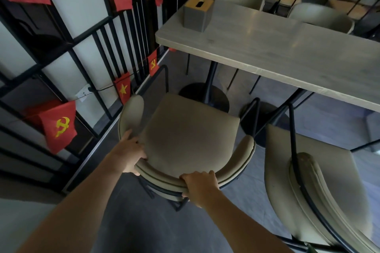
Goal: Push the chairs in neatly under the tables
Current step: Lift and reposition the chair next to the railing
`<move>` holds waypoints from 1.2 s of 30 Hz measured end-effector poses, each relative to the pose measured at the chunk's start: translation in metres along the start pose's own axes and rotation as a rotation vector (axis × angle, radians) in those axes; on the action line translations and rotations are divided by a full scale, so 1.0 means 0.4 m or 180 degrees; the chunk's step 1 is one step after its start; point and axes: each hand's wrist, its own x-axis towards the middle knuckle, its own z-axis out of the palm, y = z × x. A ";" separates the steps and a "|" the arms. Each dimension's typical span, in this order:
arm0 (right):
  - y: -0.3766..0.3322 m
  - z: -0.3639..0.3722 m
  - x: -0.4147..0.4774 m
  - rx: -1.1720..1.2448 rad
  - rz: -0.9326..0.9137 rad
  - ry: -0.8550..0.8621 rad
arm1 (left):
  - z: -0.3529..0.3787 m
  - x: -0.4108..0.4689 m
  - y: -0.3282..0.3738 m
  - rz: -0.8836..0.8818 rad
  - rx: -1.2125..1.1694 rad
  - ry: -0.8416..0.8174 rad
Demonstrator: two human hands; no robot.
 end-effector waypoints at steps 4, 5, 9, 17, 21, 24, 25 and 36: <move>0.007 0.009 0.008 0.0068 -0.0007 -0.0033 | 0.000 -0.003 0.010 -0.0089 -0.0167 0.0020; 0.008 0.008 0.008 0.0097 0.0001 -0.0046 | 0.002 -0.003 0.013 -0.0111 -0.0178 0.0041; 0.008 0.005 0.004 0.0256 0.0000 -0.0001 | 0.003 -0.004 0.021 -0.0235 -0.0237 0.0050; 0.027 -0.035 -0.038 0.1389 -0.0113 -0.0003 | -0.011 -0.010 0.063 -0.0890 -0.0869 -0.0068; 0.077 -0.012 -0.063 0.1886 0.0653 0.1276 | -0.024 -0.047 0.094 -0.1448 -0.2884 0.0850; 0.113 0.033 -0.064 0.1958 0.1671 0.1859 | -0.029 -0.070 0.111 -0.2205 -0.4368 0.1662; 0.117 0.038 -0.065 0.2190 0.1922 0.1922 | -0.029 -0.067 0.118 -0.2420 -0.4483 0.1693; 0.084 0.015 -0.003 0.4958 0.3286 0.2332 | -0.044 0.001 0.172 -0.3152 -0.4430 0.1919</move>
